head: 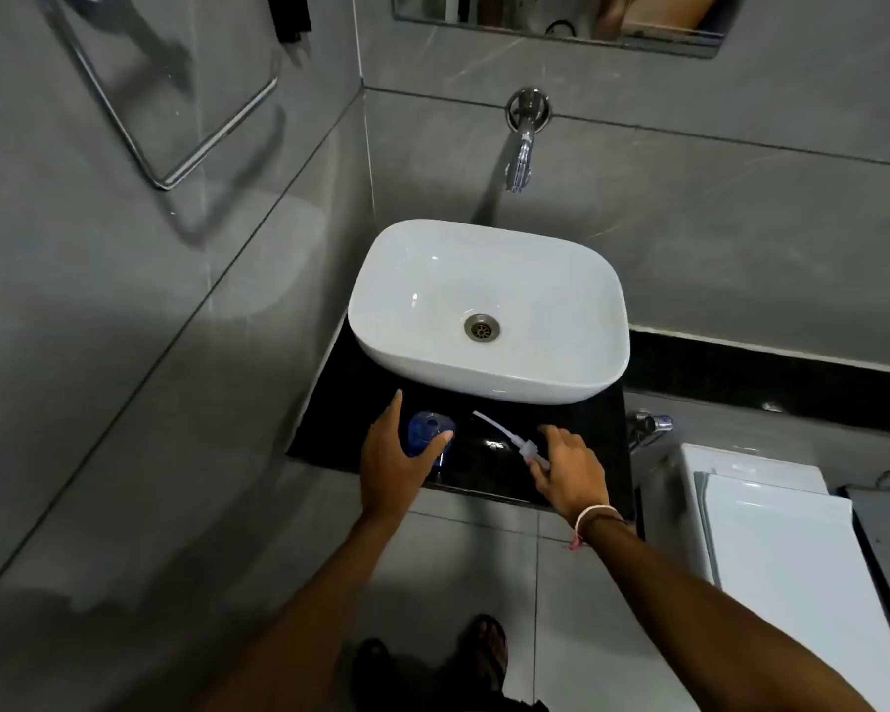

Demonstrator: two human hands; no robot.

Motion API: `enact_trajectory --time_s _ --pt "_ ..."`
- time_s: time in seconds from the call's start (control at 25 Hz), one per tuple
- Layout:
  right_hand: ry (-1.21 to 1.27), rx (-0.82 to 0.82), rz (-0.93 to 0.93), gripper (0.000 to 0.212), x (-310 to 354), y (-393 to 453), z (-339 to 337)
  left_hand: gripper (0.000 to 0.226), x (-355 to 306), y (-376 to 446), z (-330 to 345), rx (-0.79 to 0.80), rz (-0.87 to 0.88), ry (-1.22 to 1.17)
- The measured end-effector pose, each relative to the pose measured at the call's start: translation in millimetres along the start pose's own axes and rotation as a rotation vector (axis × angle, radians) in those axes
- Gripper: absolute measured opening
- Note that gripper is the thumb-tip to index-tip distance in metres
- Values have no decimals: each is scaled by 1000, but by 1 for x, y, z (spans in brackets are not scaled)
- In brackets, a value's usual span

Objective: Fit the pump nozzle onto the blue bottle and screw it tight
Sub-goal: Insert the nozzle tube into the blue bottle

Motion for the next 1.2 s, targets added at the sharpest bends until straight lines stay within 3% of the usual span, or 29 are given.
enact_trajectory --time_s 0.32,0.44,0.56,0.84,1.2 --pt "220 -49 56 27 -7 19 8 78 10 7 15 8 -46 -6" --pt "542 -164 -114 21 21 18 -21 74 8 7 19 25 1 84" --pt "664 -198 -305 22 60 15 -58 76 10 7 22 19 33 158" --pt "504 -59 -537 21 113 8 -99 78 15 6 22 -1 63 149" --pt "222 227 -618 25 170 21 -91 78 14 6 19 -34 73 148"
Point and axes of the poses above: each hand's wrist, its own y-axis towards the middle knuckle, its own z-axis out of the palm, x = y × z, the point moved 10 cm from there along y, towards the middle knuckle, and after that the axes turned 13 degrees about y, right-handed, at the moved point
